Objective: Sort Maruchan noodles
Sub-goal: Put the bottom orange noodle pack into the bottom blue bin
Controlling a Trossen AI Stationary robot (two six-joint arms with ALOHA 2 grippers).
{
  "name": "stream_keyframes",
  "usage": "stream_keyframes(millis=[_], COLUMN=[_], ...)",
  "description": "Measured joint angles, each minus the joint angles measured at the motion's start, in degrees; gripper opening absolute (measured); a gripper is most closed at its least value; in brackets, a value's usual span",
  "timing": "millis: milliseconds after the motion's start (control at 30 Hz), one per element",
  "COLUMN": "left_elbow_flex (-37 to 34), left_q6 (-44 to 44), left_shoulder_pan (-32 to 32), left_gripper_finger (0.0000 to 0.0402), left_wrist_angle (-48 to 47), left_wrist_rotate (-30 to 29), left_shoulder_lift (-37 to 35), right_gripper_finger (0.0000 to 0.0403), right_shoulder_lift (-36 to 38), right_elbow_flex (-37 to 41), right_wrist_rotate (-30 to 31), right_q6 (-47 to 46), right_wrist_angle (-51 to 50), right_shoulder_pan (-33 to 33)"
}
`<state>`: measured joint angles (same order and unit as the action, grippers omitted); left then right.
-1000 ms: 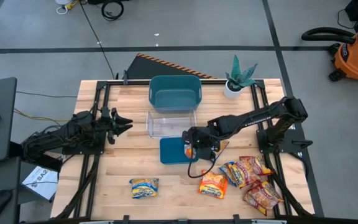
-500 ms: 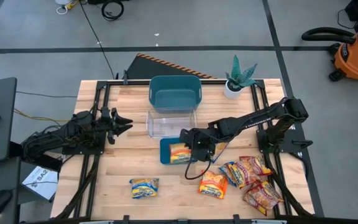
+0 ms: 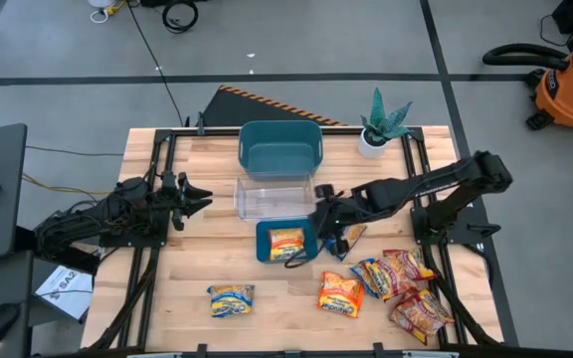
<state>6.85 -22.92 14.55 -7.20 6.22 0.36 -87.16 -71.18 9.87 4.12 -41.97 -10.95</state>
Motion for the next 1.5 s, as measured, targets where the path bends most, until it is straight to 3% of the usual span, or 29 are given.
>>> stream_keyframes(millis=[200,333,600,900,1200,1500], left_elbow_flex=[0.0,0.0,0.0,0.0,0.0,0.0], left_q6=[0.0,0.0,0.0,0.0,0.02,0.0], left_shoulder_pan=[0.0,0.0,0.0,0.0,0.0,0.0], left_gripper_finger=[0.0142,0.0142,0.0142,0.0142,0.0142,0.0142], left_wrist_angle=[0.0,0.01,0.02,0.02,0.02,0.02], left_wrist_rotate=[0.0,0.0,0.0,0.0,0.0,0.0], left_shoulder_lift=[0.0,0.0,0.0,0.0,0.0,0.0], right_gripper_finger=[0.0153,0.0159,0.0186,0.0215,0.0256,0.0254], right_shoulder_lift=[-1.05,-1.75,-7.05,-15.19,-15.91,-17.1], right_elbow_flex=[0.07,0.07,0.06,0.04,0.04,0.86], right_wrist_rotate=[-8.8,-9.84,-9.25,-7.05,-4.37,-4.78], right_q6=[-20.33,-28.01,-32.43,-34.27,-39.0,-38.12], right_wrist_angle=[-17.46,-21.17,-10.18,-2.38,-0.33,4.34], right_shoulder_pan=[-0.89,-3.74,-10.33,-12.72,-12.67,-13.83])
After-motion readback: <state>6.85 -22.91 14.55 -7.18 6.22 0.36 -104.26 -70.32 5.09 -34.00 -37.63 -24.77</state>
